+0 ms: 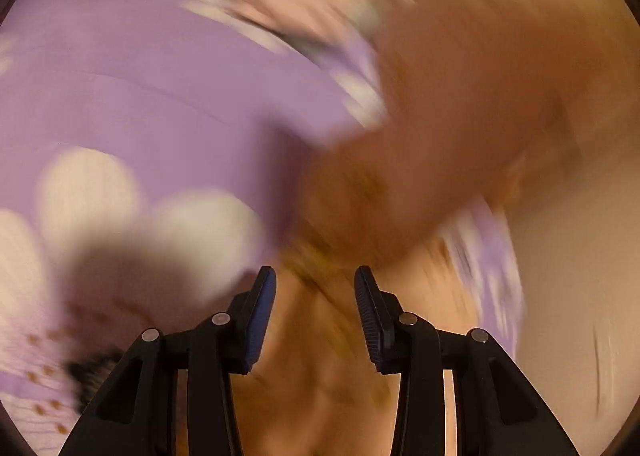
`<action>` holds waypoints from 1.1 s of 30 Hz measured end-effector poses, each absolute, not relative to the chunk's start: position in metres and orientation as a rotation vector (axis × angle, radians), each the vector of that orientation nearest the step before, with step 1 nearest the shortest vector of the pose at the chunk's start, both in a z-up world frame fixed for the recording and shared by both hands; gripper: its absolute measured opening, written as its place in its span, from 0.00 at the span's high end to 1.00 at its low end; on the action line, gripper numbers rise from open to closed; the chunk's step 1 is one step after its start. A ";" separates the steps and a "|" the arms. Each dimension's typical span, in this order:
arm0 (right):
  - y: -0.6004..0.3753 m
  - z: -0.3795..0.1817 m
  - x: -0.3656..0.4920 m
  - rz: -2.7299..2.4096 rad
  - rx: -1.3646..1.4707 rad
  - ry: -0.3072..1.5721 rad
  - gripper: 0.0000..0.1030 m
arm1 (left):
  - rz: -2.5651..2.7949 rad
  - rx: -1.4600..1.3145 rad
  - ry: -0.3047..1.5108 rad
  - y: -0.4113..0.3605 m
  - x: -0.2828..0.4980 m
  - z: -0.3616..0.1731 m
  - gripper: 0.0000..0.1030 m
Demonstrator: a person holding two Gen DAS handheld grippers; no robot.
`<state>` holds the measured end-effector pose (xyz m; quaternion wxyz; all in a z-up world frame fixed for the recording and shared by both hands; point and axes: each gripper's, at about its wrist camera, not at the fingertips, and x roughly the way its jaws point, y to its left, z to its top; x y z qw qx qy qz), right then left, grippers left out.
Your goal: Fold small clothes
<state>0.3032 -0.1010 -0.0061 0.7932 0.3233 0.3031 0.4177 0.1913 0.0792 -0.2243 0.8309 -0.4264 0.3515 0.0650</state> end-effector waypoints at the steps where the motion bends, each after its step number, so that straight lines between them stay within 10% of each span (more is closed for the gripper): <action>1: -0.110 -0.009 0.302 0.892 0.702 0.652 0.95 | 0.135 -0.954 0.727 0.090 0.191 -0.228 0.62; 33: -0.154 0.012 0.320 0.814 0.813 0.624 0.94 | 0.140 -1.106 0.693 0.116 0.199 -0.241 0.62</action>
